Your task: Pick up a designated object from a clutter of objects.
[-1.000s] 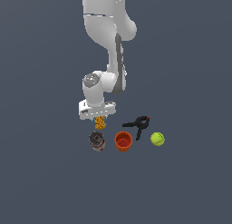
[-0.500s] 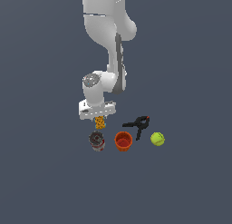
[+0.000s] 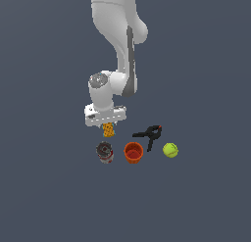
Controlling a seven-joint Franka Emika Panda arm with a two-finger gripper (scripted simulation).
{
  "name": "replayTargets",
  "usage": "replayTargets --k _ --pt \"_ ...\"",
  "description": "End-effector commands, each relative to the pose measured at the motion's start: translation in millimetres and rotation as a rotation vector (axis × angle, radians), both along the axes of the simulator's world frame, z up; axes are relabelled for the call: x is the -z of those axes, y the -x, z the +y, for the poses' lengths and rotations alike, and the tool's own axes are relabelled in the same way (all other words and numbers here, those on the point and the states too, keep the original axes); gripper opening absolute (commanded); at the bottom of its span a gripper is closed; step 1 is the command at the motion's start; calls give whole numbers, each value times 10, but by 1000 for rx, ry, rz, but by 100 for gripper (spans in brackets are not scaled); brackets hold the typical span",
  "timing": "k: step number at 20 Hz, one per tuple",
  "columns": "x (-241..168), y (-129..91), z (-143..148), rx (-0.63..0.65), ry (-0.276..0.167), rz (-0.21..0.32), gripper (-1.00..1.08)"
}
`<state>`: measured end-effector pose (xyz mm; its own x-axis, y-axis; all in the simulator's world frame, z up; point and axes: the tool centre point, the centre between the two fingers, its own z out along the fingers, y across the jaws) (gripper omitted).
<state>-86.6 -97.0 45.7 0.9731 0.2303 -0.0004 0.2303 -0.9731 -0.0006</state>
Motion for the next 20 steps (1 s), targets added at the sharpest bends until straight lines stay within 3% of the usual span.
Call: replayTargets --k 1,20 --pt "-145 -15 25 0 0 -1 -100" --pt "-1832 -156 295 0 3 -1 -100"
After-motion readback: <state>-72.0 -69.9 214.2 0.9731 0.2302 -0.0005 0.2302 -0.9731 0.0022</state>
